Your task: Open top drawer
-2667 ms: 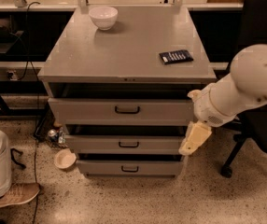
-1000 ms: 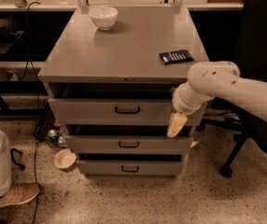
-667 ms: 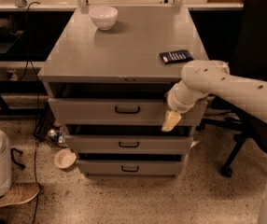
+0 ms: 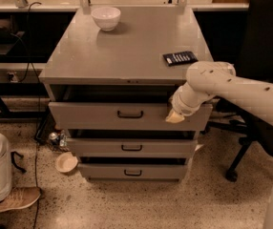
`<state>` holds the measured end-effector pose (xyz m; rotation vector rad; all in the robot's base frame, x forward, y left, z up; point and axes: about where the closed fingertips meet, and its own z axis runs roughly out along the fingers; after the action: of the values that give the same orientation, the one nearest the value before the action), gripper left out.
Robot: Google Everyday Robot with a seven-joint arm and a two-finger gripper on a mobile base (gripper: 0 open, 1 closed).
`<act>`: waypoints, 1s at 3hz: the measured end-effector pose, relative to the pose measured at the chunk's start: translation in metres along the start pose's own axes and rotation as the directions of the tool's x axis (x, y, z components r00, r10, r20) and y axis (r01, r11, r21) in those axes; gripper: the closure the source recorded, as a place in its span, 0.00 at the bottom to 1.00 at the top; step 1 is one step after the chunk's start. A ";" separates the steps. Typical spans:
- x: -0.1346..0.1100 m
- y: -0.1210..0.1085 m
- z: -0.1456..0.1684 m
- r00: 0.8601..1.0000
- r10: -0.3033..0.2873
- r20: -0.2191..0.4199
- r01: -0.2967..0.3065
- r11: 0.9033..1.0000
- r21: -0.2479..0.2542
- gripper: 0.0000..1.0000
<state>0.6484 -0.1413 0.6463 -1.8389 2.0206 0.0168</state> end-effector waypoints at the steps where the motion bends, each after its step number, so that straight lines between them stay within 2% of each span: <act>1: -0.002 -0.001 -0.005 1.000 0.000 0.000 0.000 1.000 0.000 0.92; 2: -0.002 -0.001 -0.005 1.000 0.000 0.000 0.000 1.000 0.000 1.00; 3: -0.002 -0.001 -0.005 1.000 0.000 0.000 0.000 1.000 0.000 1.00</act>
Offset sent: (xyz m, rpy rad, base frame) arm -0.2056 -0.0200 0.1169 0.0891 -0.0382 -0.2676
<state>0.6484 -0.1412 0.6522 -1.8390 2.0207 0.0171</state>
